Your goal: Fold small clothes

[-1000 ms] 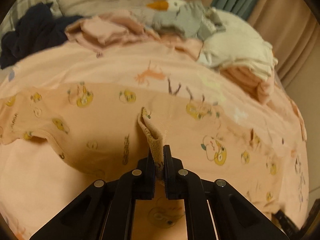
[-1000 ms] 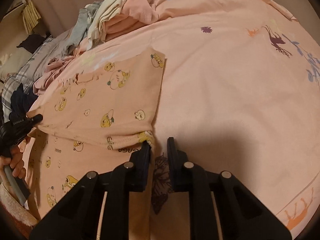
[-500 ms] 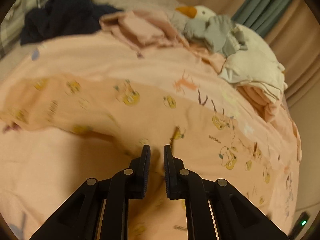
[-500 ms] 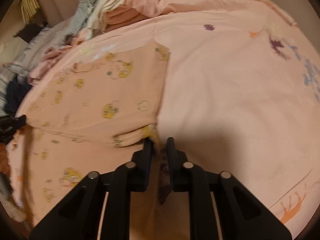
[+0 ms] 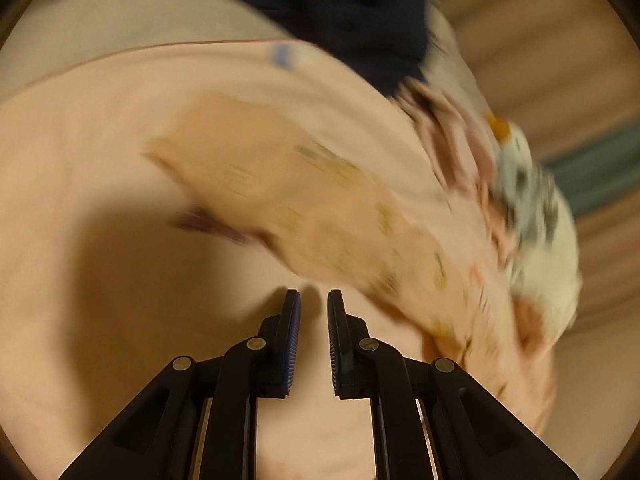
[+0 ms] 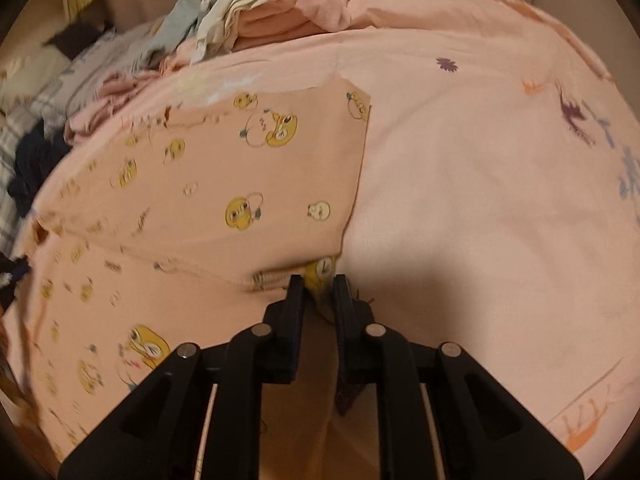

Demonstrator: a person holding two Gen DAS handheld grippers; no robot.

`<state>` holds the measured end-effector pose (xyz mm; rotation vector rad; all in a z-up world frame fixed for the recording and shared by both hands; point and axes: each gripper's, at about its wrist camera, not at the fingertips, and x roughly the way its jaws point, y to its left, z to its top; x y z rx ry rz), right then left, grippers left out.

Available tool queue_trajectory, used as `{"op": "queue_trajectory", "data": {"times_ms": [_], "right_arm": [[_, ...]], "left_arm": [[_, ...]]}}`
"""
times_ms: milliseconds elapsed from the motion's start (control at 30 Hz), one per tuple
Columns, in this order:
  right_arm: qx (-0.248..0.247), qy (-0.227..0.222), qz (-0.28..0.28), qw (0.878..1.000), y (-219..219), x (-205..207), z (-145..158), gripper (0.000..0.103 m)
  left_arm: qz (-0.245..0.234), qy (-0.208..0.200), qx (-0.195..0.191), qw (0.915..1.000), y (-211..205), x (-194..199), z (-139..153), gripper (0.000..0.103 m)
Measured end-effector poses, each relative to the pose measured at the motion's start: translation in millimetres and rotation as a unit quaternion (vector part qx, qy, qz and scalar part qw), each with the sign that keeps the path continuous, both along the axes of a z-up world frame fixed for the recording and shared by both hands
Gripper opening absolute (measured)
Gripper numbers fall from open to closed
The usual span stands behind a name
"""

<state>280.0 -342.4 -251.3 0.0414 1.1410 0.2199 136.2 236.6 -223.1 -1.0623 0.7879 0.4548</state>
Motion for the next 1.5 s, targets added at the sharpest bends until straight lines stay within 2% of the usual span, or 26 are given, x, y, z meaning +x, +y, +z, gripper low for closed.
{"op": "queue_trajectory", "data": {"times_ms": [33, 67, 167, 233, 267, 333, 400, 533, 600, 633, 667, 733, 767, 833, 900, 967, 1000, 1033, 1100, 1200, 1333, 1367, 1400, 1433, 1467, 1500], "right_arm": [[0.003, -0.002, -0.004, 1.000, -1, -1, -1, 0.016], [0.005, -0.002, -0.008, 1.000, -1, -1, -2, 0.016], [0.008, -0.001, -0.017, 1.000, -1, 0, -2, 0.018], [0.004, -0.003, -0.018, 1.000, 1, 2, -2, 0.020], [0.002, -0.005, -0.017, 1.000, 3, 2, -2, 0.021], [-0.004, -0.010, -0.015, 1.000, 4, 0, -2, 0.023], [-0.012, -0.014, -0.011, 1.000, 6, -1, -2, 0.023], [-0.021, -0.022, 0.001, 1.000, 9, -1, -3, 0.024], [-0.019, -0.023, 0.004, 1.000, 8, 0, -3, 0.025], [-0.017, -0.023, 0.005, 1.000, 7, 1, -3, 0.025], [-0.016, -0.023, 0.005, 1.000, 7, 1, -3, 0.026], [-0.015, -0.026, 0.005, 1.000, 8, 1, -4, 0.027], [-0.018, -0.027, 0.007, 0.999, 8, 2, -4, 0.027], [-0.020, -0.026, 0.008, 0.999, 9, 2, -3, 0.027], [-0.017, -0.025, 0.008, 0.999, 8, 2, -3, 0.027], [-0.013, -0.023, 0.003, 1.000, 8, 3, -3, 0.027], [-0.013, -0.023, 0.003, 1.000, 8, 3, -3, 0.028], [-0.015, -0.023, 0.005, 1.000, 9, 3, -4, 0.029], [-0.019, -0.023, 0.009, 1.000, 9, 3, -3, 0.030], [-0.010, -0.021, 0.010, 1.000, 6, 4, -3, 0.030], [0.026, -0.010, 0.004, 1.000, 0, 5, -3, 0.034], [0.034, -0.005, 0.003, 0.999, -2, 6, -3, 0.034], [0.044, -0.001, 0.000, 0.999, -4, 5, -3, 0.034], [0.056, 0.005, -0.002, 0.998, -7, 5, -3, 0.034], [0.068, 0.013, -0.007, 0.998, -9, 5, -2, 0.035], [0.077, 0.018, -0.011, 0.997, -11, 5, -2, 0.036]], "left_arm": [[0.025, -0.006, -0.028, 0.9993, 12, -9, -5, 0.023], [0.037, -0.018, -0.049, 0.9979, 18, -13, -8, 0.027], [0.067, -0.086, -0.148, 0.9829, 39, -24, -25, 0.030], [0.083, -0.113, -0.190, 0.9717, 45, -27, -35, 0.034], [0.085, -0.124, -0.206, 0.9669, 47, -27, -40, 0.034], [0.086, -0.133, -0.220, 0.9625, 51, -25, -43, 0.034], [0.085, -0.143, -0.217, 0.9620, 53, -19, -43, 0.034], [0.077, -0.126, -0.155, 0.9767, 50, 1, -36, 0.032], [0.067, -0.100, -0.112, 0.9864, 53, 8, -31, 0.018], [0.067, -0.073, -0.077, 0.9921, 55, 2, -28, 0.006], [0.068, -0.058, -0.043, 0.9951, 51, 4, -24, 0.005], [0.077, -0.044, -0.010, 0.9960, 50, 3, -19, 0.005], [0.082, -0.045, -0.006, 0.9956, 47, 4, -15, 0.003], [0.071, -0.064, 0.002, 0.9954, 41, 8, -4, 0.003], [0.063, -0.068, 0.042, 0.9949, 32, 15, 13, 0.003], [0.057, -0.045, 0.136, 0.9881, 7, 24, 39, 0.003], [0.047, -0.038, 0.166, 0.9843, -5, 32, 46, 0.003], [0.031, -0.044, 0.184, 0.9815, -18, 38, 53, 0.003], [-0.011, -0.073, 0.196, 0.9779, -44, 49, 64, 0.003], [-0.091, -0.113, 0.216, 0.9657, -100, 66, 81, 0.003], [-0.227, -0.128, 0.254, 0.9315, -200, 100, 96, 0.003], [-0.264, -0.125, 0.278, 0.9151, -239, 107, 100, 0.003], [-0.282, -0.124, 0.287, 0.9068, -259, 113, 102, 0.003], [-0.316, -0.124, 0.295, 0.8934, -289, 117, 102, 0.003], [-0.341, -0.125, 0.290, 0.8857, -314, 121, 98, 0.003], [-0.349, -0.118, 0.283, 0.8855, -325, 122, 94, 0.003]]}}
